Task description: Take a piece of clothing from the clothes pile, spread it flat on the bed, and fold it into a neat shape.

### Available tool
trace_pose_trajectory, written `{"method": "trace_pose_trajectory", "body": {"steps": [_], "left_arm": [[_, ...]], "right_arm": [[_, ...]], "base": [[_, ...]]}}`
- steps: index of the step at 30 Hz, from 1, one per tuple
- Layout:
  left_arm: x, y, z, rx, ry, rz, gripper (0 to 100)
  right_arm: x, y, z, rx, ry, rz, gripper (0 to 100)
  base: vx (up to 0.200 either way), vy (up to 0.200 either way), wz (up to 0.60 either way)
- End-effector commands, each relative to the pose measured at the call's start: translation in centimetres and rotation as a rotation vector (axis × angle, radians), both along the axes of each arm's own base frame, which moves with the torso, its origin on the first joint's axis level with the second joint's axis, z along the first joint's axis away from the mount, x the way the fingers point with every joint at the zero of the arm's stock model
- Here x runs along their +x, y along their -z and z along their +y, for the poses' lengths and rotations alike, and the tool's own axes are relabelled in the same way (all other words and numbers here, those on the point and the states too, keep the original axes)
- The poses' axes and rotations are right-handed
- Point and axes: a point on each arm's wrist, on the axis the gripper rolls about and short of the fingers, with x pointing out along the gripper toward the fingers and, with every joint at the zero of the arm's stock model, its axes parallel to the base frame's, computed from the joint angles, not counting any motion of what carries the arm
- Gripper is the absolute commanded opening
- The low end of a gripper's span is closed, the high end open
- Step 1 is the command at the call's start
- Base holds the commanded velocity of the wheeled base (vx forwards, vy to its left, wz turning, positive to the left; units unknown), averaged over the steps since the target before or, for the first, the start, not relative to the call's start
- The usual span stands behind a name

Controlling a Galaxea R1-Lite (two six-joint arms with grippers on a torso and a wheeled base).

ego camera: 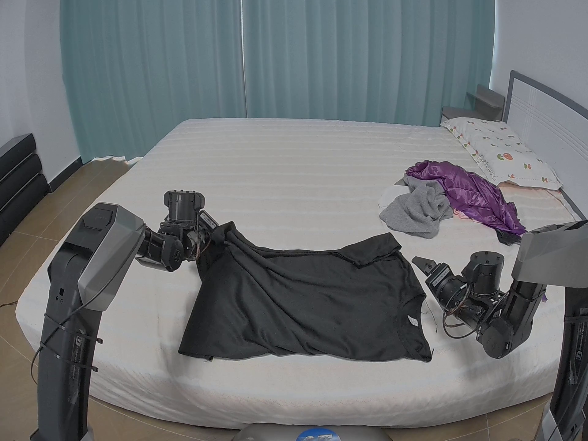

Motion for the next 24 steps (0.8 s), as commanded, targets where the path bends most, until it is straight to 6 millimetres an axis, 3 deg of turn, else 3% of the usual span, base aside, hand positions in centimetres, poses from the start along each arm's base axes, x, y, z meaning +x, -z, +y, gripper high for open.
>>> {"method": "trace_pose_trajectory", "body": {"steps": [1, 6, 7, 14, 21, 22, 23, 24], "left_arm": [[1.4, 0.7, 0.1, 0.000, -0.011, -0.034, 0], [1.9, -0.3, -0.1, -0.010, -0.012, -0.075, 0], [1.9, -0.4, 0.0, -0.011, -0.014, -0.077, 100], [1.4, -0.3, 1.4, -0.002, -0.049, -0.048, 100], [-4.4, -3.7, 2.9, -0.048, 0.039, 0.059, 100], [-4.4, -3.7, 2.9, -0.048, 0.039, 0.059, 100], [-6.5, -4.3, 3.1, -0.060, 0.069, 0.091, 100], [-7.4, -4.5, 3.1, -0.067, 0.079, 0.099, 100]], "right_arm": [[0.2, 0.2, -0.1, 0.001, 0.003, 0.002, 100], [0.2, 0.2, -0.1, 0.001, 0.005, -0.001, 100], [0.3, 0.2, -0.1, 0.001, 0.006, -0.001, 100], [0.1, 0.2, -0.2, 0.001, 0.010, 0.005, 100], [-0.5, -0.3, -0.8, -0.001, 0.021, 0.008, 100], [-0.5, -0.3, -0.8, -0.001, 0.021, 0.008, 100], [-0.9, -0.4, -0.9, -0.004, 0.022, 0.015, 100], [-1.1, -0.6, -1.0, -0.003, 0.021, 0.014, 100]], "base": [[0.000, 0.000, 0.00], [0.000, 0.000, 0.00], [0.000, 0.000, 0.00], [0.000, 0.000, 0.00], [0.000, 0.000, 0.00], [0.000, 0.000, 0.00], [0.000, 0.000, 0.00], [0.000, 0.000, 0.00]]}}
